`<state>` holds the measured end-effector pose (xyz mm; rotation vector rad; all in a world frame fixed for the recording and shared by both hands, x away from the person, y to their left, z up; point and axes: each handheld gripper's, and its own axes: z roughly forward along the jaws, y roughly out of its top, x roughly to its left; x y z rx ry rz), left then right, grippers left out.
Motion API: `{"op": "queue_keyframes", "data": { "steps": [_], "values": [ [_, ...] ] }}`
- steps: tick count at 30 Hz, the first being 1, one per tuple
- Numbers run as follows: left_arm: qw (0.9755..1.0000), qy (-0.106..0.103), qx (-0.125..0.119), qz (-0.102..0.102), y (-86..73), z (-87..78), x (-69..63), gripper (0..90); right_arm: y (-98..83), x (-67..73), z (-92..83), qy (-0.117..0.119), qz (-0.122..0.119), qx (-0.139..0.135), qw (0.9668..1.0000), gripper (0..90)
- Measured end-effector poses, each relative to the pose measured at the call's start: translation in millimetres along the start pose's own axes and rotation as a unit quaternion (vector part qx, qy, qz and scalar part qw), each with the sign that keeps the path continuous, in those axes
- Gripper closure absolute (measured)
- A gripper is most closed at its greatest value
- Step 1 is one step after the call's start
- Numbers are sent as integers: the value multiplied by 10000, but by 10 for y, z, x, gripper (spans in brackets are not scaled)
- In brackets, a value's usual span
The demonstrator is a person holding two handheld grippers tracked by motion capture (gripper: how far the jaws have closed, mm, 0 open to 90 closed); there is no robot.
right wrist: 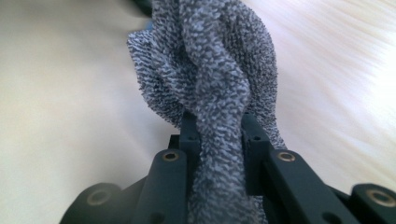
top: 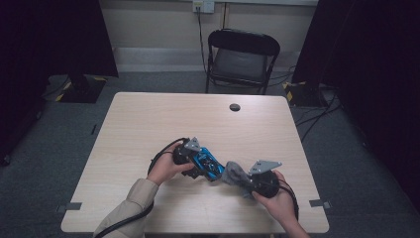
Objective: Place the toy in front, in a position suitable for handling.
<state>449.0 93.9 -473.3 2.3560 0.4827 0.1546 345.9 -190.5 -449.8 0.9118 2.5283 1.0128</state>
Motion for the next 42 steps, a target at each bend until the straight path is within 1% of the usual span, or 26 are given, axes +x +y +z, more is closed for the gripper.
{"op": "queue_keyframes", "data": {
  "steps": [1, 2, 3, 5, 6, 7, 8, 9, 10, 11, 12, 13, 14, 15, 16, 21, 22, 25, 27, 29, 31, 34, 35, 37, 39, 42],
  "values": [
    [10000, 7, -4, -29, 3, 6, -6, 114, 2, 63, -54, 196, -127, 38, 9997, 759],
    [10000, 5, 2, -61, 9, 16, -13, 101, 0, 129, -95, 319, -255, 47, 9992, 759],
    [10000, 10, 14, -76, 15, 22, -18, 86, -6, 200, -112, 551, -380, 62, 9977, 759],
    [9999, 21, 75, -77, 26, 31, -36, 62, -20, 282, -65, 878, -405, 101, 9953, 759],
    [9999, 36, 91, -61, 31, 37, -49, 55, -22, 316, -24, 894, -471, 191, 9947, 759],
    [9999, 40, 74, -61, 29, 39, -54, 49, -28, 368, 103, 863, -640, 392, 9934, 759],
    [9999, 45, 75, -53, 28, 39, -58, 49, -31, 372, 158, 890, -593, 439, 9933, 759],
    [10000, 38, 60, -61, 25, 38, -65, 50, -27, 365, 205, 877, -559, 449, 9936, 759],
    [10000, 32, 65, -24, 24, 37, -65, 51, -9, 348, 247, 851, -518, 465, 9939, 760],
    [10000, 40, 58, -32, 21, 37, -67, 50, 26, 323, 270, 769, -470, 476, 9948, 760],
    [10000, 36, 50, -48, 19, 38, -68, 51, 68, 300, 282, 567, -525, 529, 9956, 764],
    [10000, 41, 48, -43, 20, 38, -67, 51, 103, 276, 296, 367, -649, 594, 9954, 766],
    [10000, 44, 63, -13, 23, 37, -64, 51, 127, 230, 313, 252, -625, 622, 9958, 768],
    [9999, 40, 98, 24, 26, 33, -62, 52, 129, 194, 322, 256, -551, 613, 9963, 769],
    [9999, 42, 91, 16, 25, 33, -63, 53, 124, 151, 327, 250, -474, 624, 9966, 770],
    [10000, 30, 1, -34, 7, 34, -64, 56, 40, -39, 259, 11, -195, 570, 9982, 772],
    [10000, 30, -4, -34, 7, 35, -65, 56, 14, -94, 232, -80, -138, 567, 9983, 772],
    [10000, 29, -22, -60, 5, 35, -65, 56, -34, -191, 175, -143, -30, 519, 9985, 772],
    [10000, 23, -21, -69, 5, 35, -64, 56, -52, -198, 134, -92, -75, 510, 9986, 772],
    [10000, 14, -3, -75, 8, 31, -62, 57, -45, -136, 89, 8, -211, 503, 9985, 771],
    [9999, 32, -58, -81, 2, 35, -62, 58, -22, -31, 36, 150, -401, 485, 9979, 771],
    [9999, 27, -80, -91, -5, 34, -65, 58, 41, 176, -28, 508, -706, 472, 9951, 771],
    [9999, 22, -81, -79, -8, 33, -64, 58, 64, 238, -26, 654, -745, 466, 9940, 770],
    [9999, 23, -100, -100, -9, 35, -67, 58, 108, 331, 15, 711, -861, 486, 9926, 769],
    [9999, 29, -85, -87, -7, 34, -68, 58, 138, 341, 78, 720, -853, 479, 9926, 769],
    [9999, 45, -93, -71, -6, 36, -73, 57, 155, 246, 185, 658, -637, 485, 9946, 769]
  ]
}}
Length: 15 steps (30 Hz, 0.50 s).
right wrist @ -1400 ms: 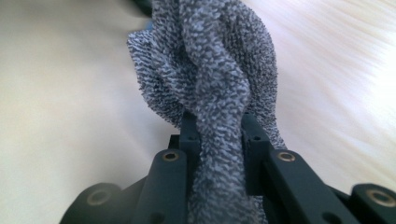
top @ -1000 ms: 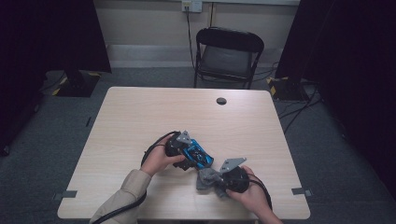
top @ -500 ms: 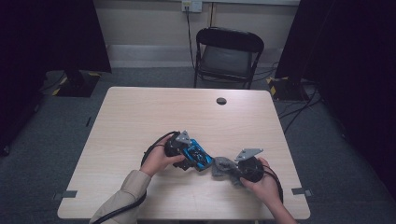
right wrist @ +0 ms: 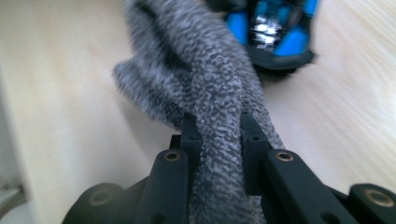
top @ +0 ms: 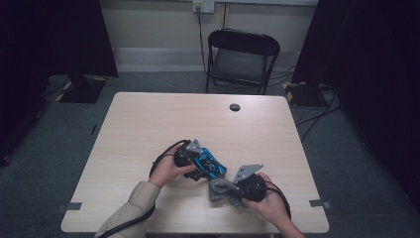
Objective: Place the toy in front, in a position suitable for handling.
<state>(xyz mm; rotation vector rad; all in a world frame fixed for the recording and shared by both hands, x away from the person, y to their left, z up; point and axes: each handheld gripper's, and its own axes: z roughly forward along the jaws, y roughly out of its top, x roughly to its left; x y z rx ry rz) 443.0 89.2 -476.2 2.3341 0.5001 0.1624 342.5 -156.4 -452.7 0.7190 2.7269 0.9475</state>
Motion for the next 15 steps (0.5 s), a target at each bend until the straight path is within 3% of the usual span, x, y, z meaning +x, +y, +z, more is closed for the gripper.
{"op": "queue_keyframes", "data": {
  "steps": [6, 15],
  "values": [
    [10000, -8, 14, 53, -3, -2, -7, 57, -89, -235, 10, -221, 443, -83, 9987, 769],
    [10000, -2, 22, 49, -3, -1, -17, 51, -133, -394, -86, -511, 561, -36, 9971, 769]
  ]
}}
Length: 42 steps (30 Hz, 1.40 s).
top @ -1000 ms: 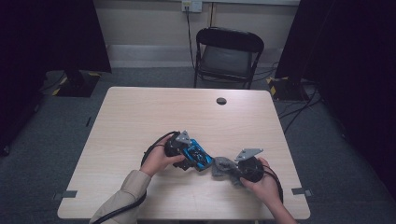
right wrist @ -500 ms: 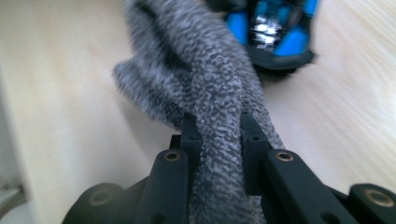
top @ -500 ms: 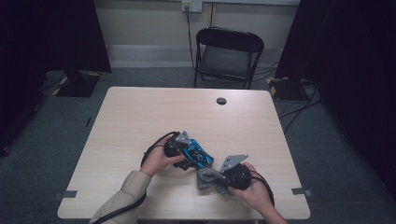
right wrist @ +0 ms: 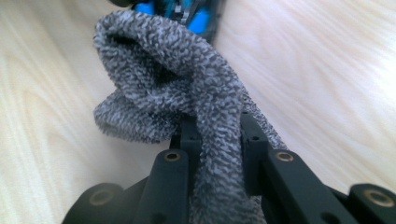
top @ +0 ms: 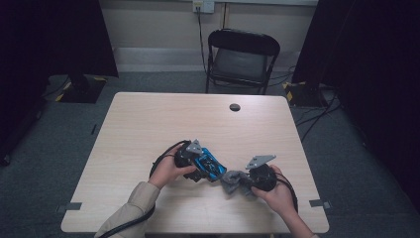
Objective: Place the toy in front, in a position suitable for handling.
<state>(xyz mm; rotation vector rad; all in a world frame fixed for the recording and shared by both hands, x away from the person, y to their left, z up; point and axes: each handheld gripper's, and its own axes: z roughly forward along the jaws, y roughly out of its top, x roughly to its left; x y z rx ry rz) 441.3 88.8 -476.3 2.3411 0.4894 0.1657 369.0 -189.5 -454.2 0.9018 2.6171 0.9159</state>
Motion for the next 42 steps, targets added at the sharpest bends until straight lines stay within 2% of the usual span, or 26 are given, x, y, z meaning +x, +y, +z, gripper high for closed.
{"op": "queue_keyframes", "data": {
  "steps": [6, 12, 13, 20, 30, 32, 34, 42],
  "values": [
    [10000, 0, -50, 17, -13, -4, 2, 55, -41, -120, -132, -262, 163, -76, 9995, 768],
    [9999, 21, -118, -11, -29, -7, -4, 63, -95, -247, -228, -542, 507, -254, 9969, 767],
    [9999, 22, -119, -6, -29, -7, -4, 63, -100, -269, -229, -630, 574, -258, 9960, 767],
    [9999, 30, -128, 28, -32, -4, -16, 62, -131, -398, -199, -815, 907, -332, 9920, 762],
    [9998, 33, -171, 51, -32, 12, -91, 56, -148, -450, -77, -943, 1057, -305, 9895, 738],
    [9998, 34, -165, 82, -31, 14, -110, 56, -154, -452, -47, -898, 1068, -294, 9898, 721],
    [9998, 4, -156, 103, -27, 16, -131, 56, -156, -442, -19, -963, 1070, -254, 9893, 697],
    [9998, -14, -173, 81, -27, 17, -144, 57, -120, -406, -12, -929, 961, -264, 9907, 455]
  ]
}}
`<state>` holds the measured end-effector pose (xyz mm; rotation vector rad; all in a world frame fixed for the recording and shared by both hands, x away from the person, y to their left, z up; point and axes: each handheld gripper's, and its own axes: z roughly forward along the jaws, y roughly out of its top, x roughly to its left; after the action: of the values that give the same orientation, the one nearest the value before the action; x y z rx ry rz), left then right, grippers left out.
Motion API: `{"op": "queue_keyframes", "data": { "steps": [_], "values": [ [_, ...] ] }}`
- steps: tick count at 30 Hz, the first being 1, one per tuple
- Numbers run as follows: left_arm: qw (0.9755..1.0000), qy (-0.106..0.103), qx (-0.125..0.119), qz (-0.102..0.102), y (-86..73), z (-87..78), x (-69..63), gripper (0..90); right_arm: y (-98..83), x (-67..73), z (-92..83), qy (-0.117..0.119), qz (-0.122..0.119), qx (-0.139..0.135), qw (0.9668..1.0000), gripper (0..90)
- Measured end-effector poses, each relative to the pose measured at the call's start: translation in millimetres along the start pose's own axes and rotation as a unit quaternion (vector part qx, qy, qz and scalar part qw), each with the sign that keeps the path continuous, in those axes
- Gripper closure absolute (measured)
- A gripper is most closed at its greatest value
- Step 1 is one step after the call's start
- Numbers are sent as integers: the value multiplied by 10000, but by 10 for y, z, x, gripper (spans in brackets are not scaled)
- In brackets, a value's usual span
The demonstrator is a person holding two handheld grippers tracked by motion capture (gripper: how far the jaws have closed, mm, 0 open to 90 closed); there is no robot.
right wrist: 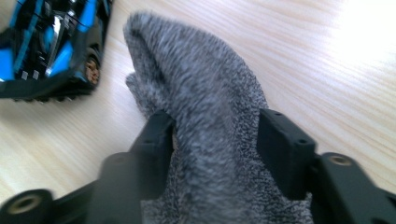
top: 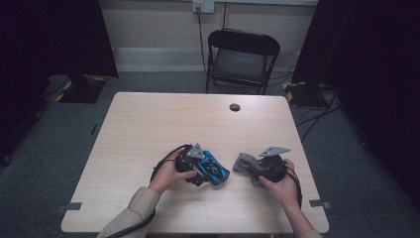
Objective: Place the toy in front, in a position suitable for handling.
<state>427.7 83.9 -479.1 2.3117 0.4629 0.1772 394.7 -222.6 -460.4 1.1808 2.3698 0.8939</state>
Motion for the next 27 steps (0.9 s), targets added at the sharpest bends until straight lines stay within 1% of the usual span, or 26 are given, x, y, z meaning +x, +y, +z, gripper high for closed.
{"op": "queue_keyframes", "data": {
  "steps": [1, 3, 4, 5, 8, 11, 13, 16, 18, 21, 23, 24, 25, 26, 27],
  "values": [
    [10000, 1, 9, 9, 1, 0, -1, 57, 3, 7, -15, -3, 7, -23, 10000, 449],
    [10000, -4, 3, -13, 3, 1, 0, 57, 7, 20, -43, 5, -18, -54, 10000, 393],
    [10000, -12, 3, -34, 4, 0, 3, 57, 8, 23, -56, -6, -17, -64, 10000, 379],
    [10000, -14, 7, -31, 5, 0, 3, 57, 10, 24, -71, 31, -11, -73, 10000, 354],
    [10000, -2, 19, -25, 9, 3, 1, 57, 17, 41, -114, 111, 15, -167, 9998, 322],
    [10000, 13, 13, -40, 12, 6, -3, 57, 49, 101, -156, 265, -53, -242, 9993, 290],
    [10000, 14, 51, 15, 16, 5, -2, 57, 79, 149, -175, 319, -112, -260, 9991, 287],
    [10000, 16, 61, 18, 17, 6, -4, 57, 142, 244, -181, 461, -213, -295, 9983, 281],
    [10000, 13, 47, 15, 17, 5, -1, 57, 173, 294, -159, 453, -308, -262, 9982, 282],
    [10000, 17, 34, -4, 10, 0, 3, 61, 188, 328, -108, 499, -337, -207, 9980, 282],
    [10000, 29, 25, -20, 7, -22, 28, 88, 176, 319, -62, 475, -314, -163, 9982, 283],
    [9999, 31, -48, -108, 2, -38, 43, 123, 164, 303, -49, 447, -273, -166, 9985, 284],
    [9998, 18, -71, -189, -1, -59, 67, 161, 148, 284, -39, 404, -263, -161, 9987, 284],
    [9994, 3, -120, -337, -7, -74, 81, 164, 130, 260, -27, 361, -246, -149, 9989, 284],
    [9992, -24, -120, -370, -9, -88, 96, 153, 108, 235, -22, 365, -191, -137, 9991, 284]
  ]
}}
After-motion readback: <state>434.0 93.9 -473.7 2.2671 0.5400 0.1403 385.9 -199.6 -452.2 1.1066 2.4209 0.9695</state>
